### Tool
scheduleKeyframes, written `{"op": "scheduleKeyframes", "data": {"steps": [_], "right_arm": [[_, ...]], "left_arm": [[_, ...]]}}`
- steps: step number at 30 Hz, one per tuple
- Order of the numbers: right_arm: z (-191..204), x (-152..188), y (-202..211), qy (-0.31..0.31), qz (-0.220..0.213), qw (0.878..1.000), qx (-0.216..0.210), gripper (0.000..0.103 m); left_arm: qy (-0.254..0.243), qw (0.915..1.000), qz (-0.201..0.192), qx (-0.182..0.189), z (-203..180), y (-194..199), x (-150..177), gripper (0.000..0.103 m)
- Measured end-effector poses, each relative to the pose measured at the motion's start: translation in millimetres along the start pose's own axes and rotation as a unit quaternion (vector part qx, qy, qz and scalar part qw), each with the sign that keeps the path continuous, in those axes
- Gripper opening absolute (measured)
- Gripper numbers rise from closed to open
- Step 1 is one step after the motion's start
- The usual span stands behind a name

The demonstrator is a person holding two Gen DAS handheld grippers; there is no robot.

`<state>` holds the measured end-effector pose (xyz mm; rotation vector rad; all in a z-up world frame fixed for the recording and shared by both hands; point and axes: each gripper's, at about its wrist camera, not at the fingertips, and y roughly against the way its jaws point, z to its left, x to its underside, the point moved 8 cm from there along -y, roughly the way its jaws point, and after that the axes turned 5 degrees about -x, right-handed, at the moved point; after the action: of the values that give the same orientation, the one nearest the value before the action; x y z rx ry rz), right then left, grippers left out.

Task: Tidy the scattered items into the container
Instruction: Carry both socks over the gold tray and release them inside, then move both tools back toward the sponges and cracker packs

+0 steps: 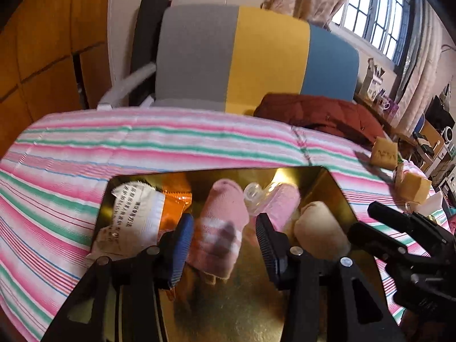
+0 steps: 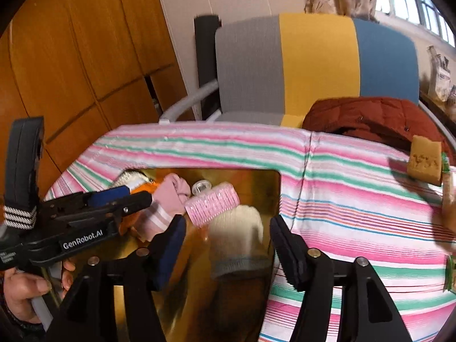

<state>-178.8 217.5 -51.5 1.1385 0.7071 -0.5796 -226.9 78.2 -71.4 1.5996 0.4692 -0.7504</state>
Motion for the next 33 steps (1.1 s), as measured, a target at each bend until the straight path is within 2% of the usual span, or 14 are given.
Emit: {"op": "scheduleKeyframes", "data": {"steps": [5,7,10,13,18,22,26,33], "right_arm": [[-13,1,37,-0.007,-0.041,0.999,0.008,0.075],[-27,6,52,-0.012,-0.044,0.999,0.015,0.082],[-53,14,72,-0.031,-0.044,0.998,0.023,0.086],[-91,25,95,-0.057,-0.043,0.997,0.042,0.086],[-149,42,128,-0.070,-0.056,0.991,0.097,0.086],[-197,53,151,-0.101,-0.073,0.984,0.127,0.086],[-232,47,168,-0.112,-0.093,0.978,0.149,0.086],[-277,30,206,-0.113,-0.117,0.969,0.186,0.086]], "left_arm": [[-0.009,0.9996,-0.026,-0.011,-17,22,3,0.046],[-0.007,0.9998,-0.014,0.013,-29,24,6,0.046],[0.006,0.9981,0.007,0.060,-48,26,11,0.046],[0.015,0.9938,0.030,0.106,-71,27,13,0.046],[-0.018,0.9895,0.046,0.136,-123,29,5,0.048],[-0.041,0.9855,0.057,0.154,-168,30,-6,0.058],[-0.065,0.9817,0.062,0.168,-214,27,-17,0.059],[-0.092,0.9735,0.080,0.194,-265,10,-16,0.060]]}}
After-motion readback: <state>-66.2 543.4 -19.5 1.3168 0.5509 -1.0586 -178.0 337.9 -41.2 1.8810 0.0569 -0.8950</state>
